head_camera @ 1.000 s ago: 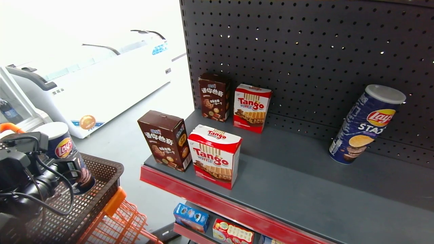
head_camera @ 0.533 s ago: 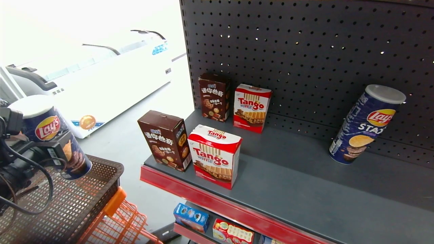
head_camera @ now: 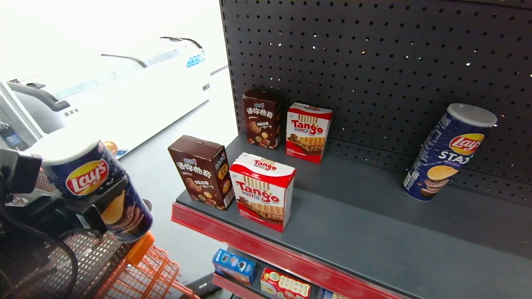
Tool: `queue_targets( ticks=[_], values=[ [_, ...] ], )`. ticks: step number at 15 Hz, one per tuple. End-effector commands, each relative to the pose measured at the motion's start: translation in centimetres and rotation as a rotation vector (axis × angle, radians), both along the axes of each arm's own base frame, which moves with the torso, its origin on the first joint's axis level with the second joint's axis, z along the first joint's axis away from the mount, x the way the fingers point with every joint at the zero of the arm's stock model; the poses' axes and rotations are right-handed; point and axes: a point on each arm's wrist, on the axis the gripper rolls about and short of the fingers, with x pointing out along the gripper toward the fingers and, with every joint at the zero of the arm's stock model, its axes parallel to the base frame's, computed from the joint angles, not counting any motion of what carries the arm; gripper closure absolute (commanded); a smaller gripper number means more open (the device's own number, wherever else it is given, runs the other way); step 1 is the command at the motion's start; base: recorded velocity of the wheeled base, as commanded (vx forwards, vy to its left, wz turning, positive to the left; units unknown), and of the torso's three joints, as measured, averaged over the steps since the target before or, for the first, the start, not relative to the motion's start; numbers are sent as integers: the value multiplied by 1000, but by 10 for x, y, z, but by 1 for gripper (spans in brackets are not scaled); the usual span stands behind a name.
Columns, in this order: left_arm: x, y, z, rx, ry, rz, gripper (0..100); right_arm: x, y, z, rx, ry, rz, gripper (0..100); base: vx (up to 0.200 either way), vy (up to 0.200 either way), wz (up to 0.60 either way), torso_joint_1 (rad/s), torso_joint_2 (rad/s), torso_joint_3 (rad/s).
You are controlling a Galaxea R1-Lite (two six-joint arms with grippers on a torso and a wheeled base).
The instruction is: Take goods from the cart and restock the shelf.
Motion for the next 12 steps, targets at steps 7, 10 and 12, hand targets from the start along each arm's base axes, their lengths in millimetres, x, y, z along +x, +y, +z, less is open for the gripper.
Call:
queue_targets(
  ticks=[7,10,12],
  values=[
    [-33,-25,4,-46,47,-284,100,0,0,0,0,-1,0,0,0,0,0,0,0,0],
    [-34,-33,1,-42,73,-348,100,0,0,0,0,-1,0,0,0,0,0,0,0,0],
    [-36,-40,-2,-31,125,-406,100,0,0,0,0,-1,0,0,0,0,0,0,0,0]
  ],
)
